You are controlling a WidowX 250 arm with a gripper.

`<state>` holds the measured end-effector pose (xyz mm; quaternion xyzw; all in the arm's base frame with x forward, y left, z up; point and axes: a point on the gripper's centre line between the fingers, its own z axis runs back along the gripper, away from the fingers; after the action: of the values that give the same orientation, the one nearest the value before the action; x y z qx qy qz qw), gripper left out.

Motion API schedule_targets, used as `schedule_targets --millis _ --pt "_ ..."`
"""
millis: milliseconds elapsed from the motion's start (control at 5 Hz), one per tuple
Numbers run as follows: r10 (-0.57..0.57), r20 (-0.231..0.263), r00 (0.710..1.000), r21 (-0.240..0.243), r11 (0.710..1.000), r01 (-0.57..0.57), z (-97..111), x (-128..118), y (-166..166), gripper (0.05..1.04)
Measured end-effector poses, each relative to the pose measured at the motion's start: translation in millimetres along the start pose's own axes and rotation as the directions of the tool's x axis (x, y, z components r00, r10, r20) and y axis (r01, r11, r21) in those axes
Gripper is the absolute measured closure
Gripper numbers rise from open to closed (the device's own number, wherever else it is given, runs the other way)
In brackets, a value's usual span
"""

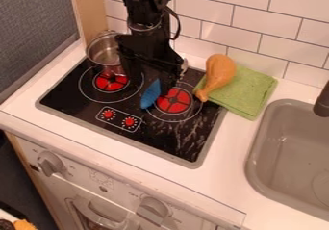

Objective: Move the drumstick to the bottom right of the cooker

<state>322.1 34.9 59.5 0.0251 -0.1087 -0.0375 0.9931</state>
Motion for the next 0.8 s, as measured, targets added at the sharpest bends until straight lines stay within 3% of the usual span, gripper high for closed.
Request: schedule_targets --millis 200,400,600,800 --pt "-0.002 -0.036 0.999 -0.014 1.000 0.002 -11.1 -4.5 -2.7 0.083" --pt "-0.090 -0.024 0.996 -0.069 0.994 0.088 -24.3 17.6 -26.2 0.083" --pt "-0.122 0.010 0.992 -0.101 0.987 0.122 -32.5 38.3 -37.8 0.083" --pt "-0.149 0.011 0.989 -0.124 0.981 0.149 -43.1 50.5 -44.8 0.083"
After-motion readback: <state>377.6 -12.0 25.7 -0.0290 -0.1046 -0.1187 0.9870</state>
